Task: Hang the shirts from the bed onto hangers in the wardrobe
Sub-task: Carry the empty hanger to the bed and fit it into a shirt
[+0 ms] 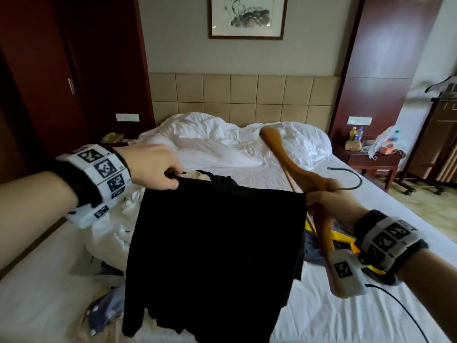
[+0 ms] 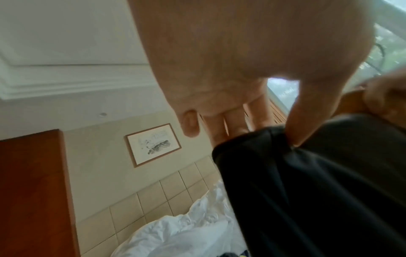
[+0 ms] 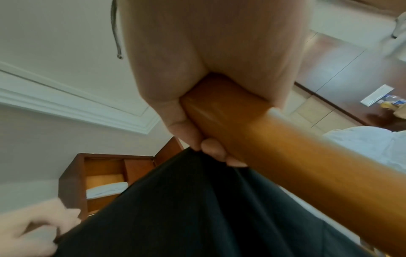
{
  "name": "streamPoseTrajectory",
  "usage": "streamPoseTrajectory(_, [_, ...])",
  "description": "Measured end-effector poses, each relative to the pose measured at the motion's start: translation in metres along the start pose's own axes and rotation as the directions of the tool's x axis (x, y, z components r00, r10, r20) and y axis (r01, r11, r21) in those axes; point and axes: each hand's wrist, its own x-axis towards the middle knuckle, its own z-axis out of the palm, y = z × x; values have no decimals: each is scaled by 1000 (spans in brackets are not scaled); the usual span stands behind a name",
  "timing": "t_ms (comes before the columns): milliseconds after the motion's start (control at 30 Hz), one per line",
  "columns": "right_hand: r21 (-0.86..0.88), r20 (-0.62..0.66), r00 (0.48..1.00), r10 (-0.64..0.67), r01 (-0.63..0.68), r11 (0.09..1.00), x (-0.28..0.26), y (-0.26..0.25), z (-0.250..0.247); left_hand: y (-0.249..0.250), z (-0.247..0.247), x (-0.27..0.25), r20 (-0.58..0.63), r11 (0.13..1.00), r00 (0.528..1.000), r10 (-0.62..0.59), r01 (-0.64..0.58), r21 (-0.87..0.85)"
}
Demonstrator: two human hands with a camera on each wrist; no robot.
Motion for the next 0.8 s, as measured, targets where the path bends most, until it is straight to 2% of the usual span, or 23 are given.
streamPoseTrajectory(100, [-7,-49,998,43,-43,999,-1,5,-10,4,16,5,69,992,994,85,-91,93])
streamPoseTrajectory(200, [-3,-49,996,69,-69,998,-9,14,-9,18,27,20,-28,949,989,143,-129,287])
streamPoseTrajectory(300, [-10,13,998,54,-54,998,-16,23,-3,34,29,28,-134,950,971,195,-153,273])
streamPoseTrajectory(400, [48,62,998,-27,24,999,-22,20,2,44,28,34,-192,960,956,220,-177,216])
streamPoseTrajectory(500, [198,79,987,-139,121,973,-30,1,9,52,28,40,-185,970,961,203,-171,175])
streamPoseTrajectory(733, [504,125,931,-343,239,830,-39,-44,25,58,35,44,-149,956,964,219,-182,232])
streamPoseTrajectory(800, [582,133,908,-398,254,773,-42,-55,28,57,38,41,-99,938,969,228,-192,289])
